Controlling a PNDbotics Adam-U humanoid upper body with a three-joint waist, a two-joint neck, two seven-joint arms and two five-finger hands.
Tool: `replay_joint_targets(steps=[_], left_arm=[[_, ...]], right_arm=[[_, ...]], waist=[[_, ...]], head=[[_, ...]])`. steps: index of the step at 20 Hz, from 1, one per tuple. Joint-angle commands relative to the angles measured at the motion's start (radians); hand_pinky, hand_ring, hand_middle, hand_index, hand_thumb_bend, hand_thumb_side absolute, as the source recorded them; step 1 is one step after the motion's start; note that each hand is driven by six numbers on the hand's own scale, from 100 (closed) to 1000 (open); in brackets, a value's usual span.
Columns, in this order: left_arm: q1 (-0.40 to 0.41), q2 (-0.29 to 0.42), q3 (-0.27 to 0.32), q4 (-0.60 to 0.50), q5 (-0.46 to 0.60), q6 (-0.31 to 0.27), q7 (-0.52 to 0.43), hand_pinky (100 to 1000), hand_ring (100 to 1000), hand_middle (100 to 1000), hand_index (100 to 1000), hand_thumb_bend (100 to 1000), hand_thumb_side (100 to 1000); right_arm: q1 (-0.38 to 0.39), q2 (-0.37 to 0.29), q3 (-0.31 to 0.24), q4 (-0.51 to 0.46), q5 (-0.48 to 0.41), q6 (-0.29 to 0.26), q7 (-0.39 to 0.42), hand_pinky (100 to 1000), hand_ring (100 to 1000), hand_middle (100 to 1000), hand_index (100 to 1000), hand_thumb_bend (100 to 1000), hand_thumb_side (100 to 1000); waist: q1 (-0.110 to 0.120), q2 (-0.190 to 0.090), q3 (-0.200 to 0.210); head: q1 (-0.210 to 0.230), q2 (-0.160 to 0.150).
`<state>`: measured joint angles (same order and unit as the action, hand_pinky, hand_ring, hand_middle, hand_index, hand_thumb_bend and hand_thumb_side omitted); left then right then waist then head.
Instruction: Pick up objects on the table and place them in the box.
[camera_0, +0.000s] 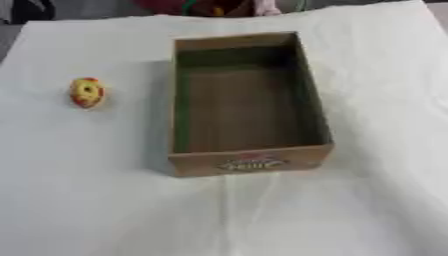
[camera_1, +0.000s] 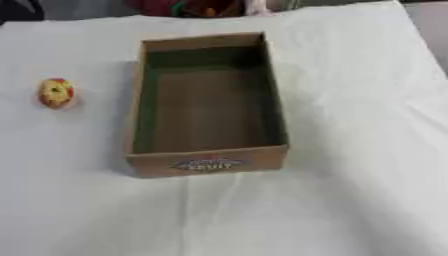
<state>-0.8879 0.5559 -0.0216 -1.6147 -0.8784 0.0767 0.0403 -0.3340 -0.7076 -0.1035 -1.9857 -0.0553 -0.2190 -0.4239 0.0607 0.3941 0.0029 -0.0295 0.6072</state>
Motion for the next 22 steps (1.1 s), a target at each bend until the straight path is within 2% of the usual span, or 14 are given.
replay_joint_targets(steps=[1,4,8,10,13,16,19,22], left_arm=[[-0.054,0.036,-0.033,0.105,-0.117,-0.046,-0.162,539,658,711,846,100,858],[-0.100,0.027,-0.058,0.218,-0.187,-0.107,-0.301,549,681,744,843,100,873],[-0.138,0.008,-0.072,0.320,-0.220,-0.186,-0.444,574,704,762,847,332,926],[-0.147,-0.001,-0.074,0.351,-0.226,-0.219,-0.498,603,731,764,879,524,965],[-0.152,-0.010,-0.076,0.382,-0.217,-0.257,-0.590,635,764,782,915,659,963],[-0.155,-0.012,-0.074,0.396,-0.204,-0.267,-0.693,633,770,779,917,781,982],[-0.157,-0.008,-0.071,0.395,-0.214,-0.252,-0.790,622,769,770,914,812,948],[-0.156,-0.006,-0.069,0.382,-0.236,-0.239,-0.868,612,767,767,907,762,869]], right_arm=[[-0.011,-0.026,-0.001,-0.014,-0.006,0.000,0.007,617,630,756,844,100,858],[-0.013,-0.027,0.002,-0.014,-0.007,0.002,0.011,617,630,756,844,100,859],[-0.016,-0.027,0.005,-0.014,-0.009,0.005,0.017,618,630,756,844,100,860],[-0.017,-0.026,0.007,-0.014,-0.009,0.005,0.019,618,630,753,844,100,860],[-0.017,-0.026,0.007,-0.014,-0.009,0.006,0.020,618,631,752,844,100,860],[-0.017,-0.025,0.008,-0.014,-0.008,0.007,0.022,618,631,751,844,100,860],[-0.017,-0.025,0.009,-0.014,-0.008,0.007,0.023,618,631,749,844,100,860],[-0.016,-0.025,0.010,-0.014,-0.009,0.008,0.024,618,631,748,844,100,860]], waist=[[0.000,-0.026,-0.006],[0.004,-0.026,-0.013],[0.008,-0.026,-0.018],[0.008,-0.025,-0.020],[0.009,-0.023,-0.022],[0.009,-0.022,-0.022],[0.009,-0.023,-0.021],[0.009,-0.023,-0.018]], head=[[0.009,0.004],[0.013,0.002],[0.018,-0.001],[0.021,-0.002],[0.023,-0.003],[0.024,-0.001],[0.026,-0.001],[0.027,0.000]])
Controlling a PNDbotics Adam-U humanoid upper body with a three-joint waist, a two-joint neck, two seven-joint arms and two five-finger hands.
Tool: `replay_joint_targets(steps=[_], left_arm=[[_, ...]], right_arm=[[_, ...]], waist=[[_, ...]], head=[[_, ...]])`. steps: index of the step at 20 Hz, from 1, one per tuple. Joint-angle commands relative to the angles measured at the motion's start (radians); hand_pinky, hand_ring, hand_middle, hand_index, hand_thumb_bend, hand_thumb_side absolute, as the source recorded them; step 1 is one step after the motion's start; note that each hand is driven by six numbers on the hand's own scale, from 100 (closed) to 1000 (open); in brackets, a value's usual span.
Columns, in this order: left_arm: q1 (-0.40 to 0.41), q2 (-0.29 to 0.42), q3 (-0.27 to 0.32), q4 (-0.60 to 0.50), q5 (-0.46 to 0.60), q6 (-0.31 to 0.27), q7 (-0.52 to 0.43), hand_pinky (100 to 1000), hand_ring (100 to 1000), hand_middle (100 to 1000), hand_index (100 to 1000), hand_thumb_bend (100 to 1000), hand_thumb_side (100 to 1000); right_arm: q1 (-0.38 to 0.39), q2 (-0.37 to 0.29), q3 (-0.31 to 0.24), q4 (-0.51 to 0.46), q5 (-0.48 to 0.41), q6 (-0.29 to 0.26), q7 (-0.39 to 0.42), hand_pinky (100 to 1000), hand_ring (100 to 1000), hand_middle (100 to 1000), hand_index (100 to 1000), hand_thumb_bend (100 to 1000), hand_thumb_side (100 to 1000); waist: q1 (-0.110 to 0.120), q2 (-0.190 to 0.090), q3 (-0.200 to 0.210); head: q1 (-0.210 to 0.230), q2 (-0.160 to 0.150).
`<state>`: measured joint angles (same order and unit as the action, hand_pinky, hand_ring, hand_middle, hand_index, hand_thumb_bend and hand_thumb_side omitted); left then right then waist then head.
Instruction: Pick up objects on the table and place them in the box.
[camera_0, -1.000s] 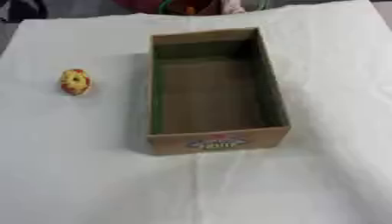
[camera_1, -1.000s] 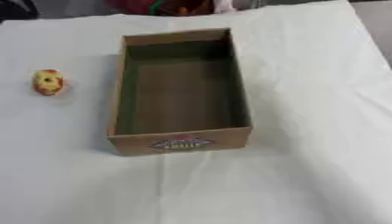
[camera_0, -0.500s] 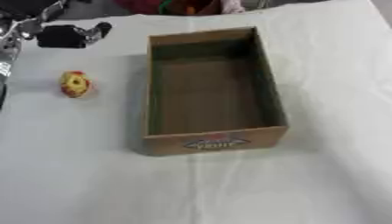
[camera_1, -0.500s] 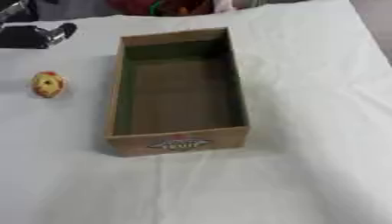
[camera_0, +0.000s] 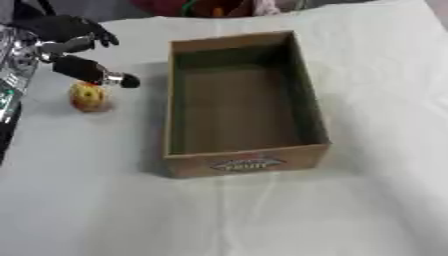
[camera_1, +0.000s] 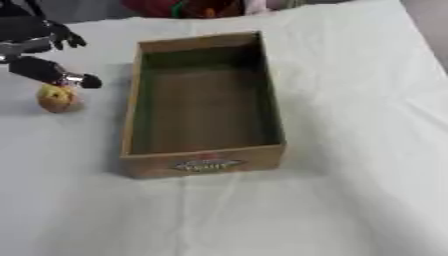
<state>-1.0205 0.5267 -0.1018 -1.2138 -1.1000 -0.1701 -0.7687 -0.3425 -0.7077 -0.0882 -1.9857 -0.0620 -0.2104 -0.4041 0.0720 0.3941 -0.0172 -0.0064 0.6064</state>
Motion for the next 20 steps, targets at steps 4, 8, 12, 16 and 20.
replay_joint_targets(steps=[4,8,12,16,20], left_arm=[[-0.022,0.030,0.017,-0.041,-0.039,0.020,-0.132,610,771,779,916,688,812],[-0.013,0.049,0.012,-0.048,-0.085,0.016,-0.138,611,784,807,927,658,738],[-0.003,0.060,0.004,-0.015,-0.163,-0.002,-0.138,614,798,825,937,619,673],[0.000,0.061,0.005,0.021,-0.228,-0.013,-0.138,613,804,835,940,560,630],[-0.001,0.055,0.009,0.037,-0.266,-0.009,-0.138,600,792,820,932,542,689]], right_arm=[[-0.006,-0.025,-0.006,-0.014,-0.002,0.000,0.005,619,631,746,844,100,860],[-0.004,-0.026,-0.005,-0.014,-0.001,0.001,0.006,619,631,744,841,100,859],[-0.005,-0.025,-0.004,-0.014,-0.002,0.001,0.007,619,631,743,841,100,859],[-0.005,-0.025,-0.005,-0.014,-0.003,0.000,0.007,619,632,742,841,100,859],[-0.005,-0.023,-0.006,-0.014,-0.004,-0.001,0.007,619,632,741,841,100,860]], waist=[[-0.003,-0.024,0.004],[0.000,-0.026,0.008],[0.002,-0.027,0.011],[0.001,-0.026,0.007],[0.001,-0.025,0.004]], head=[[0.005,0.003],[0.004,0.009],[0.005,0.009],[0.010,0.006],[0.013,0.005]])
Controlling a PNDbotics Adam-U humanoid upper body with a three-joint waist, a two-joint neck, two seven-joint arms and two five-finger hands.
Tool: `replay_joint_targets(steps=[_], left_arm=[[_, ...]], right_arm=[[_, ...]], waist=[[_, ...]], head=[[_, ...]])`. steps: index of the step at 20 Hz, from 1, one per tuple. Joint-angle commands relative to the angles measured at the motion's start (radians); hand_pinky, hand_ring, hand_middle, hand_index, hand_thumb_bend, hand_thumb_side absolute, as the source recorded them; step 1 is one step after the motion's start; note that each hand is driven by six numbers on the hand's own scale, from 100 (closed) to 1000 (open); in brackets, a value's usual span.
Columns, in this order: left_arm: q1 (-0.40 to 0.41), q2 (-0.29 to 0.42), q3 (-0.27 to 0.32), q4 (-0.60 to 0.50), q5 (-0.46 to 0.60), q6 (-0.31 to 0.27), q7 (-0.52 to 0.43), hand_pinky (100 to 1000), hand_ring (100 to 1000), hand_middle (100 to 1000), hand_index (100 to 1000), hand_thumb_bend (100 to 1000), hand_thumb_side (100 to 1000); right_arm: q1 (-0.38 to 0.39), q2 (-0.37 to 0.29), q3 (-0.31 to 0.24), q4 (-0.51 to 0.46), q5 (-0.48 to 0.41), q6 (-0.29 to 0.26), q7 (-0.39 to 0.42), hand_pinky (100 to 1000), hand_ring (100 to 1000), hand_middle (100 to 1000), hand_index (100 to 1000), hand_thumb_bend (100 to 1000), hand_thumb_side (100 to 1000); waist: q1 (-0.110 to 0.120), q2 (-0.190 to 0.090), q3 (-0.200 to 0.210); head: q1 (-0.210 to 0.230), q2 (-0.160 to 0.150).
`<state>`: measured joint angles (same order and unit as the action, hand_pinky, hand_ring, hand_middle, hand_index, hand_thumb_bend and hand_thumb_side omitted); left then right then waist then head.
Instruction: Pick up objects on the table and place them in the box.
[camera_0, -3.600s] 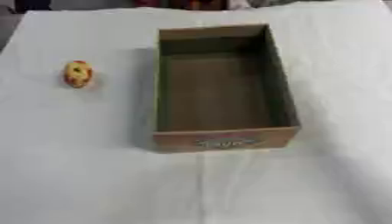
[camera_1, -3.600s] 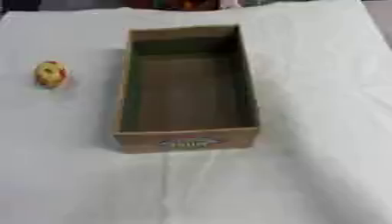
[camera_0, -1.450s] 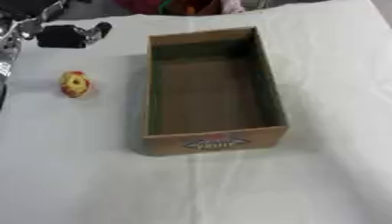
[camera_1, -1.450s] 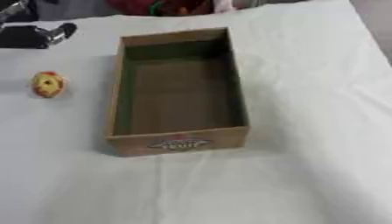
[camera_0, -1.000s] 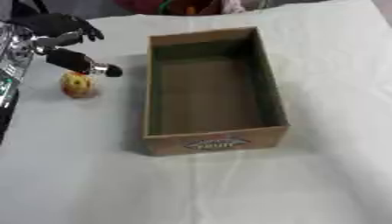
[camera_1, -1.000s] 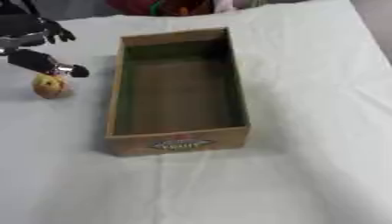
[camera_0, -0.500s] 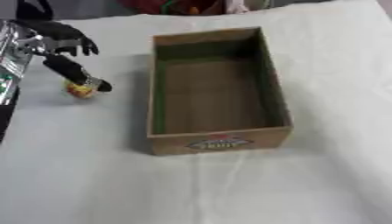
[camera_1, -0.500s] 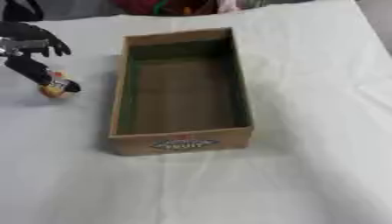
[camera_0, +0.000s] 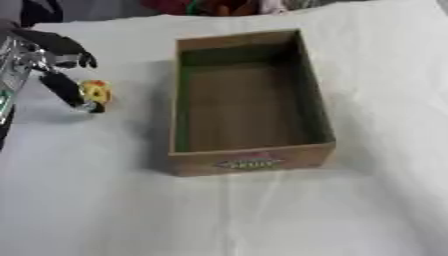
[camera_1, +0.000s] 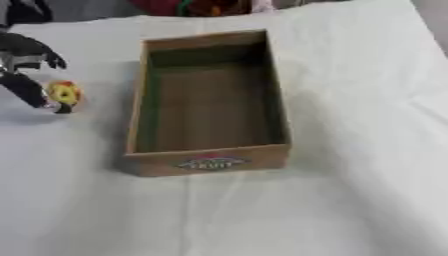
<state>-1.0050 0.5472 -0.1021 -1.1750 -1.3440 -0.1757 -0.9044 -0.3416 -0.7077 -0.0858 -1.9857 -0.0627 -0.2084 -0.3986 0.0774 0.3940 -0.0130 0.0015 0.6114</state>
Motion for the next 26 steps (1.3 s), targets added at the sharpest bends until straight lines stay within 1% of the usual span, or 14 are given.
replay_joint_targets(steps=[1,3,6,9,13,15,16,18,22,24,26], left_arm=[[-0.016,0.032,0.010,-0.003,-0.027,0.001,-0.003,585,774,803,928,544,706],[-0.017,0.026,0.010,-0.011,-0.031,0.013,-0.003,572,763,785,926,543,711],[-0.015,0.021,0.011,-0.019,-0.045,0.034,-0.002,563,769,787,927,532,713],[-0.013,0.019,0.009,-0.008,-0.086,0.051,0.009,550,766,785,915,505,712],[-0.012,0.009,0.008,0.031,-0.169,0.055,0.027,539,764,787,907,490,685],[-0.012,0.005,0.009,0.050,-0.186,0.051,0.033,533,760,784,903,461,657],[-0.012,0.002,0.011,0.059,-0.188,0.050,0.037,530,756,781,902,430,639],[-0.011,-0.004,0.017,0.075,-0.183,0.052,0.047,518,744,769,890,368,585],[-0.006,-0.016,0.032,0.101,-0.119,0.068,0.091,487,710,741,853,330,551],[-0.004,-0.018,0.036,0.110,-0.084,0.085,0.131,463,686,721,825,303,534],[0.000,-0.018,0.036,0.116,-0.059,0.102,0.177,439,660,695,792,254,506]], right_arm=[[-0.006,-0.023,-0.008,-0.014,-0.005,-0.003,0.001,619,632,741,841,100,858],[-0.007,-0.021,-0.008,-0.014,-0.006,-0.002,0.002,619,632,741,841,100,859],[-0.007,-0.020,-0.008,-0.014,-0.007,-0.002,0.003,619,632,740,841,100,859],[-0.007,-0.018,-0.009,-0.014,-0.008,-0.002,0.003,619,631,739,841,100,860],[-0.009,-0.016,-0.009,-0.014,-0.010,-0.003,0.006,619,632,738,841,100,860],[-0.010,-0.014,-0.009,-0.014,-0.012,-0.003,0.006,619,632,738,841,100,859],[-0.010,-0.014,-0.009,-0.014,-0.012,-0.004,0.007,619,632,738,840,100,861],[-0.011,-0.013,-0.009,-0.014,-0.013,-0.004,0.007,620,632,738,840,100,862],[-0.009,-0.009,-0.011,-0.014,-0.014,-0.003,0.005,620,633,738,840,100,863],[-0.008,-0.008,-0.011,-0.014,-0.014,-0.003,0.004,620,633,738,841,100,863],[-0.007,-0.007,-0.012,-0.014,-0.013,-0.002,0.003,620,633,738,841,100,864]], waist=[[-0.004,-0.025,-0.001],[-0.004,-0.024,-0.003],[-0.004,-0.022,-0.007],[-0.004,-0.020,-0.011],[-0.005,-0.016,-0.015],[-0.005,-0.015,-0.016],[-0.006,-0.014,-0.017],[-0.006,-0.012,-0.019],[-0.008,-0.010,-0.020],[-0.008,-0.009,-0.021],[-0.008,-0.009,-0.021]], head=[[0.006,-0.001],[0.006,-0.002],[0.009,-0.005],[0.011,-0.007],[0.017,-0.010],[0.020,-0.011],[0.021,-0.012],[0.024,-0.013],[0.026,-0.012],[0.027,-0.012],[0.026,-0.011]])
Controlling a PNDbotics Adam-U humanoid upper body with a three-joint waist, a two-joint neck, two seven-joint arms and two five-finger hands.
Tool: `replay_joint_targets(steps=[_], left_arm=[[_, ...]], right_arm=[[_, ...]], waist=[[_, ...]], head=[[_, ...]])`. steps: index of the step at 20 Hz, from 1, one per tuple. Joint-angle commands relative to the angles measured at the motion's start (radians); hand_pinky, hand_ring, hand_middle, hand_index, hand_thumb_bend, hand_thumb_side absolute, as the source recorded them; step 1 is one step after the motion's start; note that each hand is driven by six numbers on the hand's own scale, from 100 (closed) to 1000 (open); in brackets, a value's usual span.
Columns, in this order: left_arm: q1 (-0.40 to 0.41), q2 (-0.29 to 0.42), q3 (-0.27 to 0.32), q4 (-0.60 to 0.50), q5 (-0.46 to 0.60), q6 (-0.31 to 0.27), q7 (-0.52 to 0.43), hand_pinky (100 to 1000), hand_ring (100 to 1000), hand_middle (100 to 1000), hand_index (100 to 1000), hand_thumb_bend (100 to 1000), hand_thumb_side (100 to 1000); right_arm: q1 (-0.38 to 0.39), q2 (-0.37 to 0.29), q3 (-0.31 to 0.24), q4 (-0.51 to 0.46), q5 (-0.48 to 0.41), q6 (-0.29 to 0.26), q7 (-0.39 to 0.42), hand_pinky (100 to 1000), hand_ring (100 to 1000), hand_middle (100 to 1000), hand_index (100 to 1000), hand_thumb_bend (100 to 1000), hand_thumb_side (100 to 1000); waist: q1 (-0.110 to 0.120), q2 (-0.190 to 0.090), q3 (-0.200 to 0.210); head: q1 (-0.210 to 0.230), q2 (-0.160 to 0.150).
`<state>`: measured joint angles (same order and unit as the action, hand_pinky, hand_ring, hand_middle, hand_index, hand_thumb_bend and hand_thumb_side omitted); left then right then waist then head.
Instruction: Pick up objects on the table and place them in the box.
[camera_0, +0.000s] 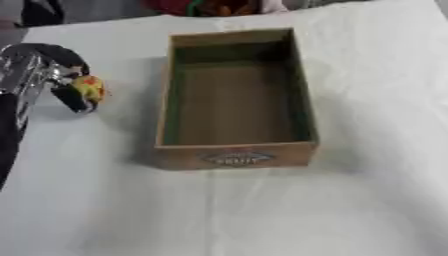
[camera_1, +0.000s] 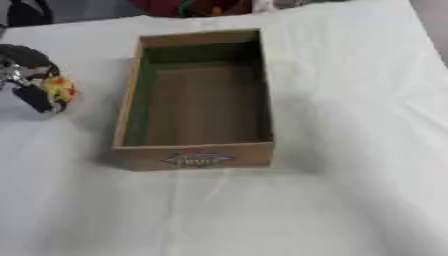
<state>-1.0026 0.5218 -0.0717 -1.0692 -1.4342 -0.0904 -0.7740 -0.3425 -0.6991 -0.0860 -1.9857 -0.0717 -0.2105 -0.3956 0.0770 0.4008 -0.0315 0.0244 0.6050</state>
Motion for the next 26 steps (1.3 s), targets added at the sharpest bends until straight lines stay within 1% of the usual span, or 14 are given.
replay_joint_targets(steps=[1,3,4,8,10,12,14,17,20,24,26], left_arm=[[-0.001,0.008,0.004,0.011,0.037,0.024,0.067,430,648,686,779,199,497],[0.001,0.010,0.002,0.006,0.049,0.034,0.089,424,632,673,776,110,479],[0.002,0.011,-0.001,0.001,0.054,0.036,0.090,423,632,679,778,100,462],[-0.003,0.017,0.000,-0.031,0.071,0.050,0.064,407,614,675,770,100,420],[-0.008,0.023,0.002,-0.051,0.071,0.059,0.043,393,592,666,761,100,383],[-0.014,0.029,0.003,-0.076,0.059,0.064,0.022,370,562,638,737,100,328],[-0.017,0.032,0.004,-0.106,0.043,0.062,0.008,352,540,625,726,100,297],[-0.020,0.033,0.008,-0.159,0.045,0.053,-0.006,343,531,618,719,100,328],[-0.028,0.030,0.010,-0.229,0.053,0.048,0.005,328,517,589,707,100,355],[-0.047,0.012,-0.007,-0.355,0.047,0.044,0.080,318,510,569,690,100,360],[-0.059,-0.012,-0.022,-0.422,0.047,0.042,0.129,306,493,551,677,100,360]], right_arm=[[-0.005,-0.015,-0.012,-0.014,-0.004,0.000,0.000,620,633,739,841,100,864],[-0.003,-0.014,-0.012,-0.014,-0.004,0.001,0.000,620,634,739,842,100,865],[-0.002,-0.014,-0.012,-0.014,-0.004,0.001,-0.001,621,634,739,842,100,866],[0.001,-0.015,-0.012,-0.014,-0.004,0.002,0.000,621,634,739,842,100,866],[0.002,-0.016,-0.012,-0.014,-0.005,0.002,-0.001,621,635,739,842,100,866],[0.003,-0.016,-0.012,-0.014,-0.006,0.001,-0.001,621,635,739,843,100,867],[0.004,-0.016,-0.012,-0.014,-0.008,0.001,-0.001,621,635,739,843,100,868],[0.005,-0.017,-0.013,-0.014,-0.011,0.000,-0.001,621,636,739,843,100,868],[0.005,-0.018,-0.015,-0.014,-0.015,-0.001,-0.002,621,636,739,843,100,867],[0.004,-0.019,-0.016,-0.014,-0.021,-0.003,-0.002,622,636,739,843,100,866],[0.001,-0.019,-0.015,-0.014,-0.025,-0.004,-0.001,622,637,739,842,100,866]], waist=[[-0.008,-0.016,-0.003],[-0.008,-0.017,-0.002],[-0.008,-0.017,-0.001],[-0.008,-0.021,0.002],[-0.008,-0.024,0.003],[-0.008,-0.027,0.005],[-0.008,-0.030,0.007],[-0.009,-0.035,0.009],[-0.010,-0.040,0.010],[-0.011,-0.045,0.010],[-0.012,-0.047,0.009]], head=[[0.003,-0.004],[0.003,-0.002],[0.003,-0.001],[0.002,0.001],[0.000,0.004],[-0.003,0.006],[-0.006,0.009],[-0.010,0.010],[-0.016,0.013],[-0.026,0.014],[-0.030,0.016]])
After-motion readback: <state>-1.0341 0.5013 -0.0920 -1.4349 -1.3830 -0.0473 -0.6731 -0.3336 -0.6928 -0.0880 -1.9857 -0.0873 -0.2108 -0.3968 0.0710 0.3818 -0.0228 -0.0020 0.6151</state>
